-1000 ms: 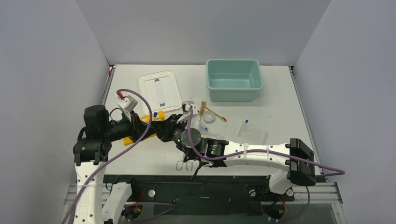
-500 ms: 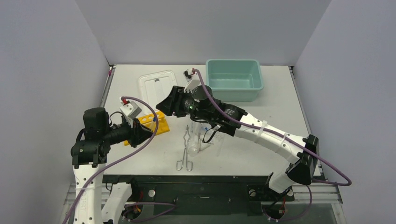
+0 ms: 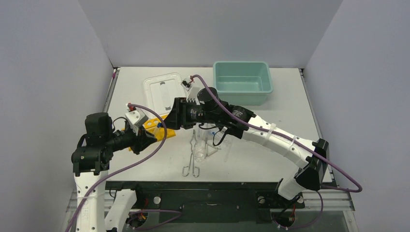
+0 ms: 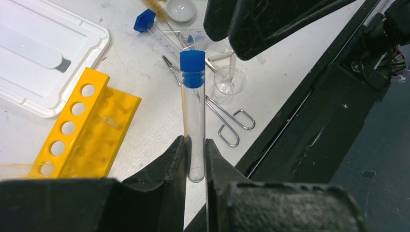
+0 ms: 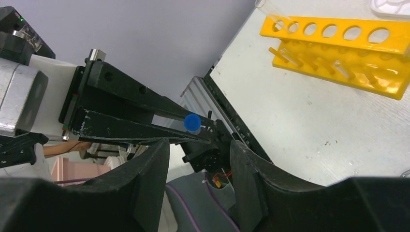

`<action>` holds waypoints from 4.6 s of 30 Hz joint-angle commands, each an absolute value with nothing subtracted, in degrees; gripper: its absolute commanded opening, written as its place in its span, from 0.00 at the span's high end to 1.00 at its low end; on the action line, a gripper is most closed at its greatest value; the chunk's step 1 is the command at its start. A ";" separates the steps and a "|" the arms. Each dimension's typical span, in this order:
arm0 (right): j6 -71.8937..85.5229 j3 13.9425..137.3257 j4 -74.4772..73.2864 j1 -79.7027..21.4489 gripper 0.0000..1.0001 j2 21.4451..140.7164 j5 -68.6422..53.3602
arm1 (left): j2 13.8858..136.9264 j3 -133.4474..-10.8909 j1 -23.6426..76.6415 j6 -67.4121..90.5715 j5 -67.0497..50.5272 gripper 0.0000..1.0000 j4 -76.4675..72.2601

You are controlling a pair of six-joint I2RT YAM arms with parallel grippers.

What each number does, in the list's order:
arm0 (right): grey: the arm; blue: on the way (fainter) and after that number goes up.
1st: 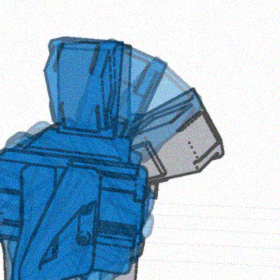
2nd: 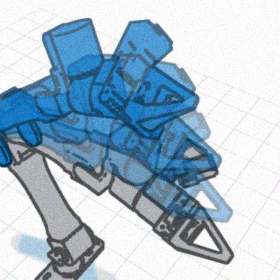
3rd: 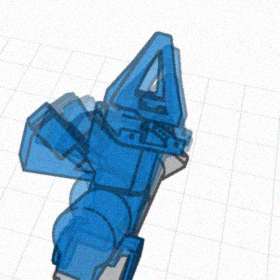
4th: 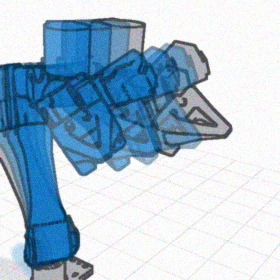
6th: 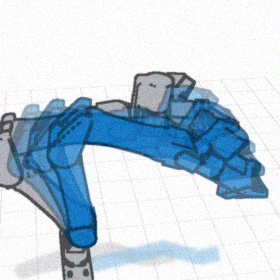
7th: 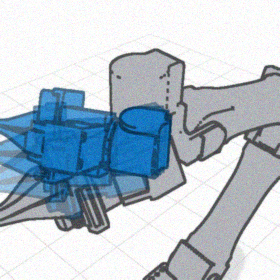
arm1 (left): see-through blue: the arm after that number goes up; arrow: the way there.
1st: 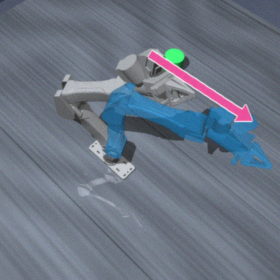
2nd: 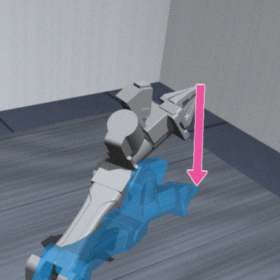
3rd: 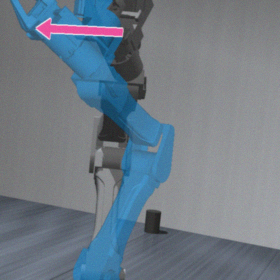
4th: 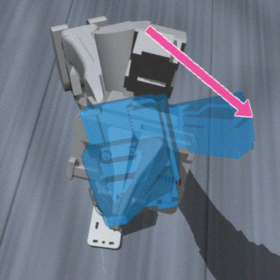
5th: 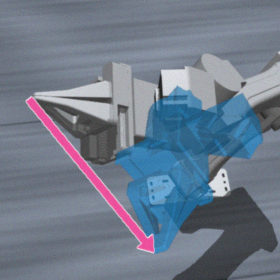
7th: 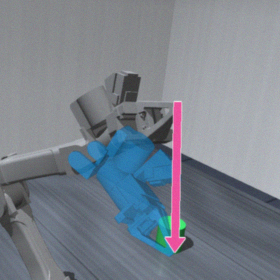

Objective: Organize the chemistry lab equipment
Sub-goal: Pick up the test tube at the center of the board, then insert the test tube into the slot of the test tube rack.

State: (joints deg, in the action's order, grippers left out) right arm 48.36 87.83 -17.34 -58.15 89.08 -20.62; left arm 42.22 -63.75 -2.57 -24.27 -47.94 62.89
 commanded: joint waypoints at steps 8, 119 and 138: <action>50.14 94.89 -15.31 -59.47 0.61 95.50 -23.43 | 41.94 -65.22 -2.64 -27.71 -47.68 1.00 64.13; 41.66 45.21 -25.59 -21.80 1.00 69.90 36.26 | 46.89 -65.53 -2.64 -21.73 -28.30 0.03 59.77; 42.25 42.31 -24.28 -21.97 1.00 70.53 35.46 | 46.50 -66.22 -2.64 -21.72 -27.86 0.03 60.29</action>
